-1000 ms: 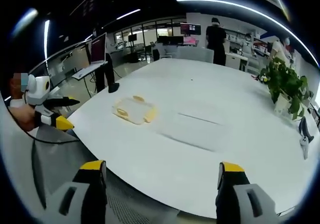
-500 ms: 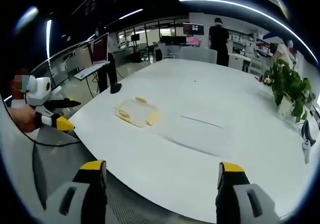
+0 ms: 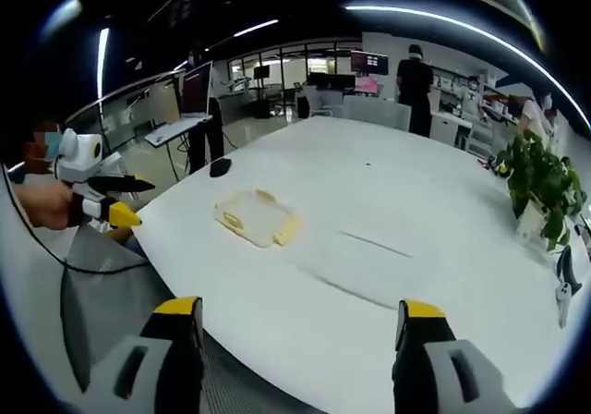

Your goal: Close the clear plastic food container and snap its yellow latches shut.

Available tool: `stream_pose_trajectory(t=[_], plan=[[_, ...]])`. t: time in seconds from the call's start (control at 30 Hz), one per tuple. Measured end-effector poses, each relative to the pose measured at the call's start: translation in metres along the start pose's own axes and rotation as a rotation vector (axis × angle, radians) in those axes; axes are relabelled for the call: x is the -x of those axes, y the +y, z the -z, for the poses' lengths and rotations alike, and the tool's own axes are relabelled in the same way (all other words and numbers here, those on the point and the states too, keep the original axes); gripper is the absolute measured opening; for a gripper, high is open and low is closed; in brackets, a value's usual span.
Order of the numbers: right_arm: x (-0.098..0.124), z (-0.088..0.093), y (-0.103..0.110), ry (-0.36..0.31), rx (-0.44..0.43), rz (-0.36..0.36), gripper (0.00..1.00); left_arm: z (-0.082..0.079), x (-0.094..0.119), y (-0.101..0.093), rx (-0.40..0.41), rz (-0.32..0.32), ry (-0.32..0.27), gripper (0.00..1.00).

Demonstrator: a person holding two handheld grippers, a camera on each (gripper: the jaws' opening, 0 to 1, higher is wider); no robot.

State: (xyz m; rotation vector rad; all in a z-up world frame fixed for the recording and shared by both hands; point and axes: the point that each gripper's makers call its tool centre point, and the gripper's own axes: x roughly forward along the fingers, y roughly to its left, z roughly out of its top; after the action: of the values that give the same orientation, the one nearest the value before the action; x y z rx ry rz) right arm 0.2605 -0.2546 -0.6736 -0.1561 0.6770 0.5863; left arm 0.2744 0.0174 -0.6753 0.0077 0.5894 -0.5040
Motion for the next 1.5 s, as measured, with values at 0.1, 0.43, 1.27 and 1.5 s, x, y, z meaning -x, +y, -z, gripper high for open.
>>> stream_pose_trajectory(t=[0.1,0.43,1.27,1.5], plan=[[-0.004,-0.004,0.000,0.003,0.032,-0.017,0.83,-0.009,-0.002,0.004,-0.076,0.020,-0.019,0.87],[-0.019,-0.028,0.001,-0.011,0.124,-0.067,0.83,-0.025,-0.007,0.020,-0.148,0.067,-0.022,0.87],[-0.079,-0.058,0.027,0.018,0.396,-0.251,0.75,-0.029,-0.050,0.051,-0.402,0.210,0.090,0.81],[-0.100,-0.060,0.025,0.029,0.422,-0.281,0.71,-0.028,-0.062,0.064,-0.440,0.242,0.119,0.80]])
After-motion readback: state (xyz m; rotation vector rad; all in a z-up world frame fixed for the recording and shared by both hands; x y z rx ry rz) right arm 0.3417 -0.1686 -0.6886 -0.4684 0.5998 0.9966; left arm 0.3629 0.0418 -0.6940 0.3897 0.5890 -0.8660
